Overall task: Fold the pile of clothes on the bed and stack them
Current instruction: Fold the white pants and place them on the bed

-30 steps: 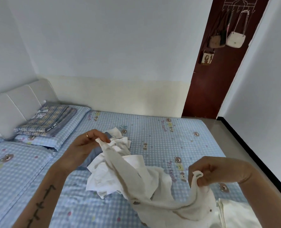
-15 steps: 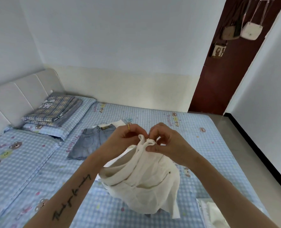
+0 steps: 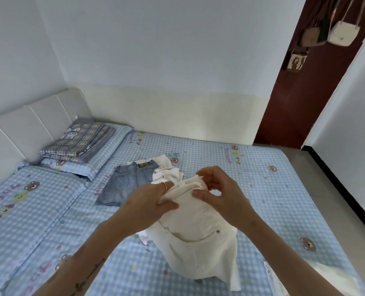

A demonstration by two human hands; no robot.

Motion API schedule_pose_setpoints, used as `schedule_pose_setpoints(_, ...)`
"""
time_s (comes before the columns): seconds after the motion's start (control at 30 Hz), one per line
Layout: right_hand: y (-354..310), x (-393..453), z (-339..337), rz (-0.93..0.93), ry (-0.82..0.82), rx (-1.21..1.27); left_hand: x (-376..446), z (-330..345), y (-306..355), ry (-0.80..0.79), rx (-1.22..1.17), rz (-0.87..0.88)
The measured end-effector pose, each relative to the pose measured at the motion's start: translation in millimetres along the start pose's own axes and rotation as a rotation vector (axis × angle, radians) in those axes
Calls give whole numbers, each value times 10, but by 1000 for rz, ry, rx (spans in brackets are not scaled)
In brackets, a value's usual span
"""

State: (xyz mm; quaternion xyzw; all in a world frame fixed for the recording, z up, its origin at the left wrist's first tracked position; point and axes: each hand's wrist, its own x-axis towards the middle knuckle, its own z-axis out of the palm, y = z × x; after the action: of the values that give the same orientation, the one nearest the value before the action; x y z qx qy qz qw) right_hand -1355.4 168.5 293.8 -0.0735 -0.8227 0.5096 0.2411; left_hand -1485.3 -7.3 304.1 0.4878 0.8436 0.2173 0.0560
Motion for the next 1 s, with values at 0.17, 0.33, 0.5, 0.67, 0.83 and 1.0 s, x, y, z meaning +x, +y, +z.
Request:
schedule_pose_setpoints(0.17, 205, -125, -34, 96, -194, -277, -176, -283, -72, 77, 66, 57)
schedule_pose_setpoints(0.33, 204, -320, 383, -67, -98, -176, -296, -369, 93, 120, 42, 88)
schedule_pose_setpoints(0.5, 533, -450, 292, 11, -122, -287, -603, -551, 149, 252, 62, 111)
schedule_pose_setpoints(0.67, 978, -705, 303, 57, -136, -444, -794, -747, 97, 308, 29, 81)
schedule_pose_setpoints(0.83, 1180, -869, 290, 123, -78, -416, -934, -979, -122, 363, -12, 111)
schedule_pose_setpoints(1.0, 1000, -938, 109, 116, 79, -330, -1030, -1226, -786, 435, -31, -31)
